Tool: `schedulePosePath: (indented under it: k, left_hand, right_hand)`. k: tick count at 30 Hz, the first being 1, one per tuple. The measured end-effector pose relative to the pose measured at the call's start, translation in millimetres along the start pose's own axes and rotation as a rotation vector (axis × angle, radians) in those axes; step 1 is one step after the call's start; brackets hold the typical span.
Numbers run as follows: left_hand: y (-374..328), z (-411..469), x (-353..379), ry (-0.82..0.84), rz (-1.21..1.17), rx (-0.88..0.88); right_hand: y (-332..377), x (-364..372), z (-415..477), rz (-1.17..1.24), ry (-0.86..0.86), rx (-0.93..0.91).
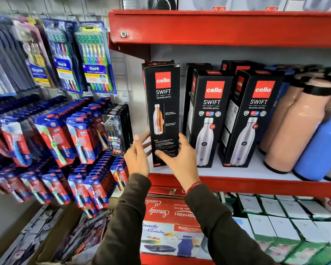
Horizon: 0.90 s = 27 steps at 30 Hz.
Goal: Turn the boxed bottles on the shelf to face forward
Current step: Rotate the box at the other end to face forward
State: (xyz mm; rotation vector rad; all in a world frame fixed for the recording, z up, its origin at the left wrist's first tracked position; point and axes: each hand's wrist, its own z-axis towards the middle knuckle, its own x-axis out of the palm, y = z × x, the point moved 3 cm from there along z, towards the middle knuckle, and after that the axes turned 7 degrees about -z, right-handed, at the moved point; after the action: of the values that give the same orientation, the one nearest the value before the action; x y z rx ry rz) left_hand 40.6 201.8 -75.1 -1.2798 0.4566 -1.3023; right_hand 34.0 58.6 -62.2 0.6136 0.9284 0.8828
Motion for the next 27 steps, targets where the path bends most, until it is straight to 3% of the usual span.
schedulePosePath:
  k: [9, 13, 17, 20, 27]
  left_hand:
    - [-6, -16, 2, -0.081, 0.027, 0.146]
    - [-4, -4, -3, -0.067, 0.001, 0.165]
    - [4, 21, -4, 0.124, 0.002, -0.011]
    - [13, 28, -7, 0.171, -0.006, -0.098]
    - [16, 19, -12, 0.218, 0.057, -0.007]
  right_hand:
    - [10, -3, 4, -0.087, -0.127, 0.003]
    - [6, -2, 5, -0.043, -0.064, 0.039]
    - [6, 0, 3, 0.032, -0.005, 0.026]
    - [7, 0, 5, 0.025, 0.04, -0.012]
    - [6, 6, 7, -0.081, 0.225, -0.078]
